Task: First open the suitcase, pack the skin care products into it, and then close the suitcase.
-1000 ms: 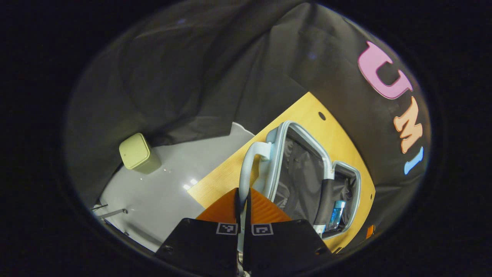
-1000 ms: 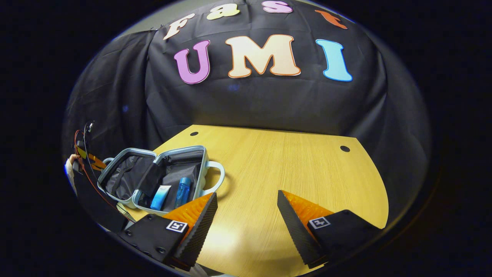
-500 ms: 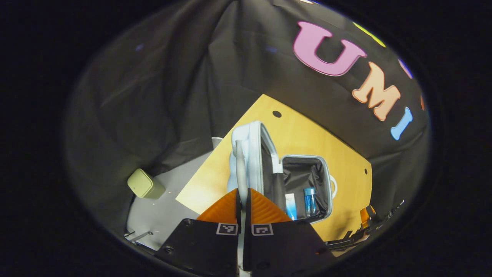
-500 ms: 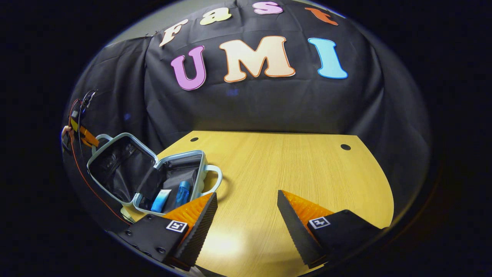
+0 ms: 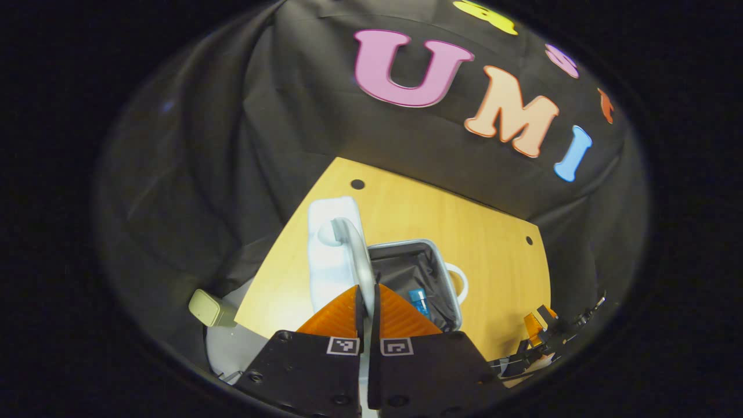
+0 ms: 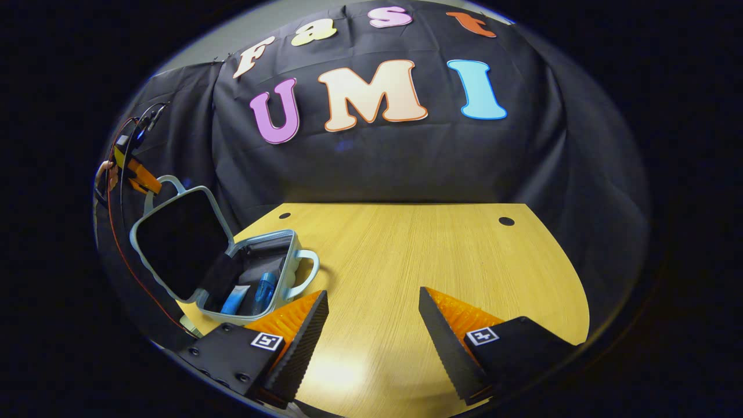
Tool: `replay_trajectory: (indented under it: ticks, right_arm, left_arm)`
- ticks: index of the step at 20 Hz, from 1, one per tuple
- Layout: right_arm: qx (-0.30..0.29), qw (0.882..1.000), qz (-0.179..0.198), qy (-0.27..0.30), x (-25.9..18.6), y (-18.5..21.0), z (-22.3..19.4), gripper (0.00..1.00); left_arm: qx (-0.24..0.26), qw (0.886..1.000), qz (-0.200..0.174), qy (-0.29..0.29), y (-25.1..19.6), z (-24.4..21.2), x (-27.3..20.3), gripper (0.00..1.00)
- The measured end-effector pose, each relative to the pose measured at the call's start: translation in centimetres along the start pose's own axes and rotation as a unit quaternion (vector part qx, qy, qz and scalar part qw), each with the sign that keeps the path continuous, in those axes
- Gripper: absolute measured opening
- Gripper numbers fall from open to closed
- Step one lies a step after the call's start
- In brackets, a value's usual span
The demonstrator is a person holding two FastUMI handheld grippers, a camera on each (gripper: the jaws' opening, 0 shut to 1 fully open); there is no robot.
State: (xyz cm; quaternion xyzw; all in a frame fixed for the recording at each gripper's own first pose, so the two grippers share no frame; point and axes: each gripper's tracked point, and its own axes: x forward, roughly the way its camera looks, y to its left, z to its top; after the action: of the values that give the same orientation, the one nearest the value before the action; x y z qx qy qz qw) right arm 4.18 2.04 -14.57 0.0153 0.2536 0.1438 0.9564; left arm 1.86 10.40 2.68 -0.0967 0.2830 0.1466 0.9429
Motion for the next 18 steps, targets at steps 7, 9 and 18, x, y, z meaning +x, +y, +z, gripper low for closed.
replay_trajectory:
  ticks: [7,9,18]
  right_arm:
    - [0.018,0.999,-0.042,-0.006,-2.6,-4.4,-0.3,0.98]
    - [0.026,0.998,-0.056,-0.009,-3.4,-5.4,-0.3,0.98]
    - [0.039,0.993,-0.108,-0.024,-6.4,-7.3,0.2,0.98]
  left_arm:
    - [0.016,0.995,-0.092,0.02,-9.7,0.1,4.2,0.0]
    - [0.029,0.993,-0.112,0.027,-12.0,-0.3,5.8,0.0]
    - [0.07,0.98,-0.149,0.109,-20.4,-6.2,15.3,0.0]
